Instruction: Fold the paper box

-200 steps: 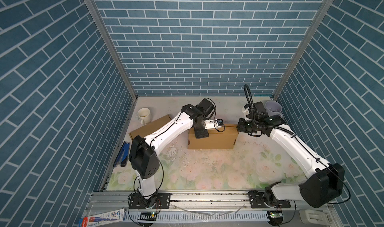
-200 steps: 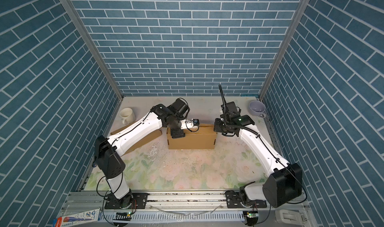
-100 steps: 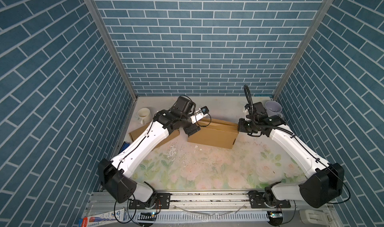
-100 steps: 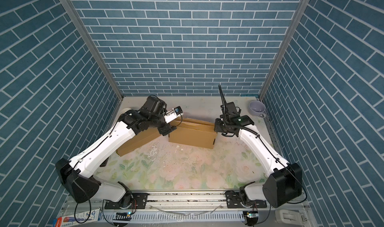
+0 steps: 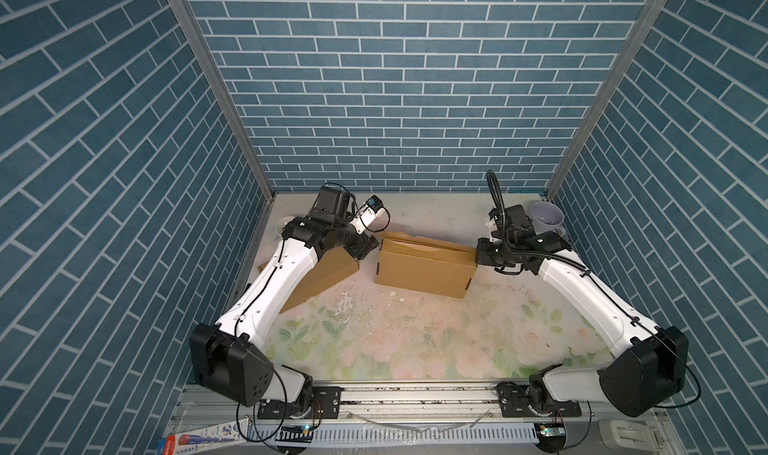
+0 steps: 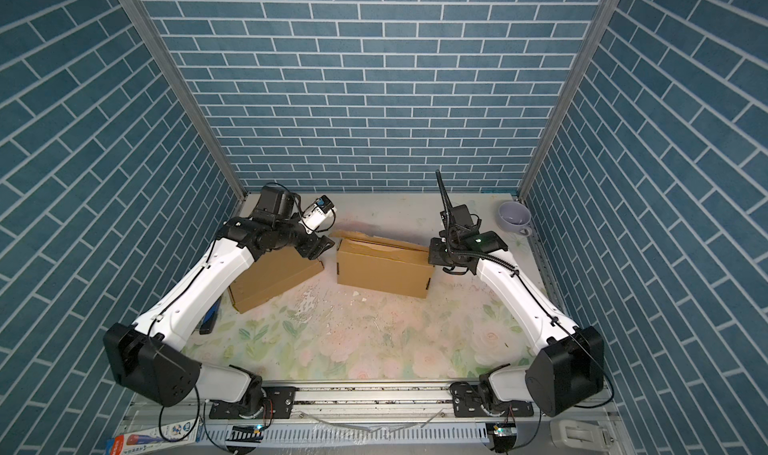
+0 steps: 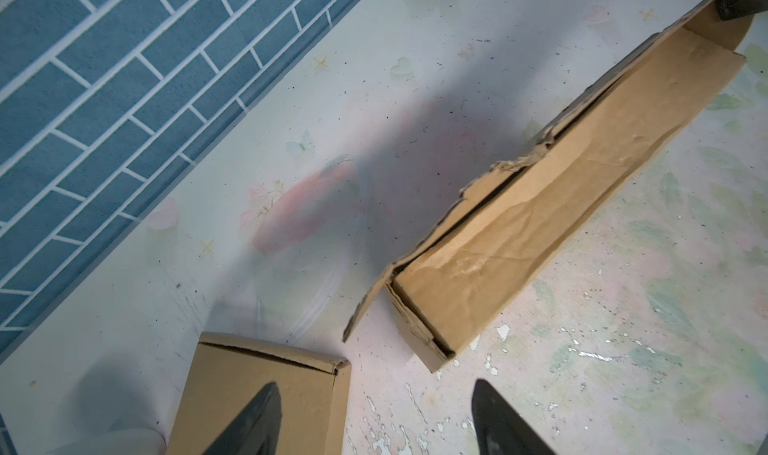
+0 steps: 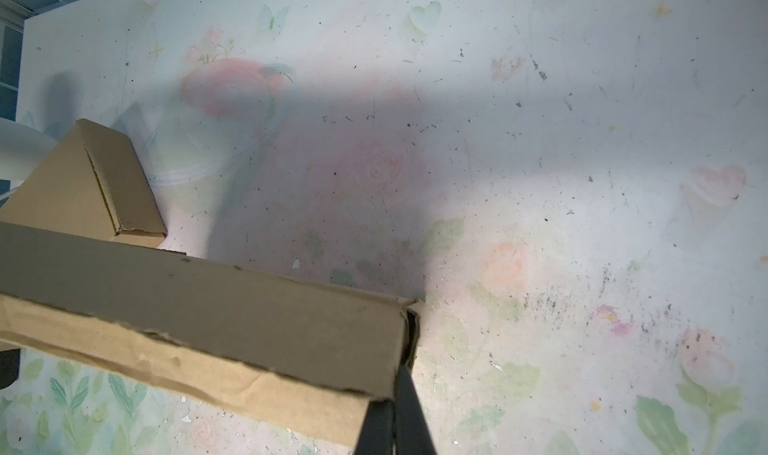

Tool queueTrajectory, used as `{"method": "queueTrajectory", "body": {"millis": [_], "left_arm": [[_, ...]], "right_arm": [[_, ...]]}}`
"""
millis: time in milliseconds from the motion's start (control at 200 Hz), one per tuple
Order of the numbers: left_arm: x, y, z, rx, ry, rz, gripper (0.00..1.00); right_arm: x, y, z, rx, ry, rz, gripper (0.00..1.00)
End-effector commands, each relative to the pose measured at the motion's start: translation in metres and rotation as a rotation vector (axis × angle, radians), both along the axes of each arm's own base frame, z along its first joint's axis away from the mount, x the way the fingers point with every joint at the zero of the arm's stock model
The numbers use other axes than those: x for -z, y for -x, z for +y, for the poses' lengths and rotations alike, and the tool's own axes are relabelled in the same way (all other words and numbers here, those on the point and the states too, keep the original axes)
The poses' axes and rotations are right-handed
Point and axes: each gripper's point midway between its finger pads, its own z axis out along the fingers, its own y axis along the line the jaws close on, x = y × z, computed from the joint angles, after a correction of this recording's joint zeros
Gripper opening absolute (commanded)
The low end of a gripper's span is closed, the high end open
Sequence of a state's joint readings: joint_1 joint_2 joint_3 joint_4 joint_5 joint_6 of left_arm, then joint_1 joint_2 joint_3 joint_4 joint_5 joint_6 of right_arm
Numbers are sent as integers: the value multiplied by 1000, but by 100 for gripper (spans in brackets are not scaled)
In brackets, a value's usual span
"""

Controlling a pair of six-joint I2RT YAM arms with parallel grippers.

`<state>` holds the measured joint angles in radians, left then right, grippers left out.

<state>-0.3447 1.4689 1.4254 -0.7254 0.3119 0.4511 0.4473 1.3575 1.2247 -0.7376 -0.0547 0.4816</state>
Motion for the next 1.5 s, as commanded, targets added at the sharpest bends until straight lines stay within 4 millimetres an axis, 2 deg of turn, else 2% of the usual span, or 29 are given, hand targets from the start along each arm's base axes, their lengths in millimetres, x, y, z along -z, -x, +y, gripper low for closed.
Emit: {"method": "queueTrajectory", "body": {"millis": [0, 170, 425, 680, 755, 1030, 1150, 1345, 1495], "left_arm": [[5, -4, -7, 74, -11, 28, 69], [7, -14, -13, 100, -8, 24, 64], [18, -19, -15, 103, -19, 79, 37], [25, -23, -16, 98, -29, 101, 36], [27, -25, -17, 97, -27, 110, 32], [25, -26, -18, 54, -8, 167, 2], [22, -18, -21, 21, 40, 231, 0], [29, -6, -24, -52, 93, 370, 0], [26, -3, -26, -109, 146, 401, 0]], "right_arm": [[32, 29, -10, -25, 77, 128, 0], [30, 29, -8, -32, 78, 124, 0], [31, 29, -8, -35, 84, 124, 0], [30, 29, -7, -36, 83, 122, 0], [30, 29, -7, -38, 82, 122, 0], [29, 31, -8, -34, 81, 117, 0], [28, 31, -8, -27, 76, 112, 0], [31, 34, -6, -19, 69, 113, 0], [34, 35, -4, -18, 73, 114, 0]]}}
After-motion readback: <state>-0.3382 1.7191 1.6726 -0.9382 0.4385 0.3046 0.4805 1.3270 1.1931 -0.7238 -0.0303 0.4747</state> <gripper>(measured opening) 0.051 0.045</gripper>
